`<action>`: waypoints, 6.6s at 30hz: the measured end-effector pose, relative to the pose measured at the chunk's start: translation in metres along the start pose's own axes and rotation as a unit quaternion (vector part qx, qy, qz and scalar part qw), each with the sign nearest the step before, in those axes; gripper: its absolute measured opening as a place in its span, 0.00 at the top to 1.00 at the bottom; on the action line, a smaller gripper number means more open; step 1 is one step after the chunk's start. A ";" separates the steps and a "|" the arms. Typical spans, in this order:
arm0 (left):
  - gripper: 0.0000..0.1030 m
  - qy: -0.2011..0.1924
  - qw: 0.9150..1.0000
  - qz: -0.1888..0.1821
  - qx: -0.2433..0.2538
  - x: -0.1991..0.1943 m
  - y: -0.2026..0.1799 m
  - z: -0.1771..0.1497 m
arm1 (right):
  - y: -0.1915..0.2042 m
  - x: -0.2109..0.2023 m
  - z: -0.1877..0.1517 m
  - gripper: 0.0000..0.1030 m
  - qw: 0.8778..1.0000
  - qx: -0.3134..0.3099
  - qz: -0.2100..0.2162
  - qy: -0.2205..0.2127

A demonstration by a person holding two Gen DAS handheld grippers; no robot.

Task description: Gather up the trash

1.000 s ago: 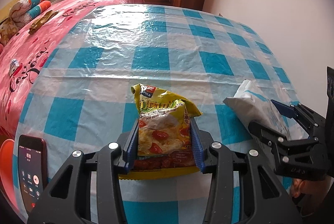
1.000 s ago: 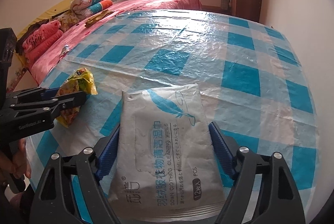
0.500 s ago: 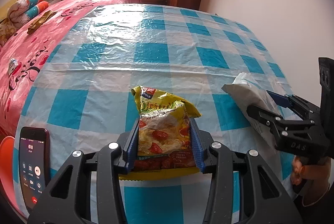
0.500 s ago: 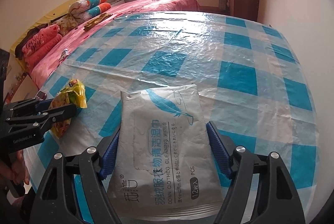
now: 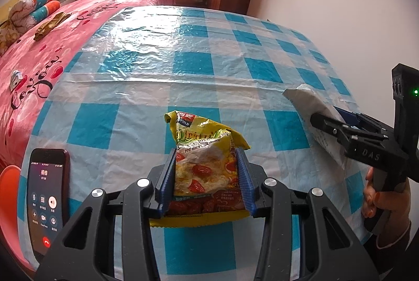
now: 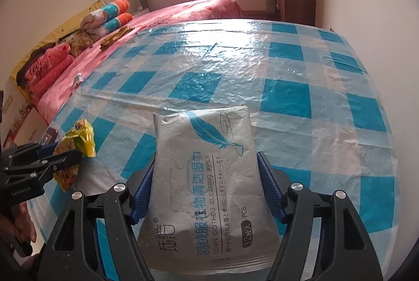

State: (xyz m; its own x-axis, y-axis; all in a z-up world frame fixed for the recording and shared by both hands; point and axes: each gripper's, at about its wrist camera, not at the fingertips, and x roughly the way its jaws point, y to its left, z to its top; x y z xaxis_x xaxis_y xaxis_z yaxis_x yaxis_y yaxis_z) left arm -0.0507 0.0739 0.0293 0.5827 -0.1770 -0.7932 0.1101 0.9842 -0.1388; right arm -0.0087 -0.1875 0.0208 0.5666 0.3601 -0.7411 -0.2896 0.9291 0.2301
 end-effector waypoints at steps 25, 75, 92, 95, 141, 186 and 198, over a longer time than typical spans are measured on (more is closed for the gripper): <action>0.57 -0.027 0.999 -0.041 -0.022 -0.034 0.027 -0.016 | 0.011 -0.008 0.002 0.33 0.995 0.074 0.064 -0.017; 0.57 -0.119 0.987 -0.017 -0.106 -0.122 0.155 -0.043 | 0.155 -0.011 0.024 0.33 0.987 0.027 0.156 0.027; 0.57 -0.129 0.976 0.044 -0.169 -0.153 0.225 -0.081 | 0.262 -0.004 0.041 0.33 0.972 -0.068 0.218 0.053; 0.57 -0.129 0.971 0.058 -0.192 -0.157 0.244 -0.092 | 0.289 -0.002 0.044 0.33 0.966 -0.090 0.233 0.059; 0.27 -0.094 0.934 0.124 -0.322 -0.141 0.347 -0.165 | 0.435 0.042 0.039 0.14 0.945 -0.171 0.270 0.075; 0.04 -0.145 0.978 0.111 -0.102 -0.150 0.158 -0.052 | 0.228 -0.037 0.019 0.09 0.989 -0.081 0.064 -0.109; 0.04 -0.146 0.983 0.098 -0.046 -0.135 0.094 -0.031 | 0.155 -0.057 0.013 0.09 0.988 -0.040 0.000 -0.147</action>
State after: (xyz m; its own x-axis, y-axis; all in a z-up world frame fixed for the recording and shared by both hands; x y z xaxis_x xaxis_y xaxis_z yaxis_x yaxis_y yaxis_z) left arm -0.1441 0.1905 0.1044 0.7936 0.0351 -0.6074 -0.0925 0.9937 -0.0635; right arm -0.0759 -0.0626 0.1071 0.7627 0.3808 -0.5228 -0.3435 0.9234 0.1715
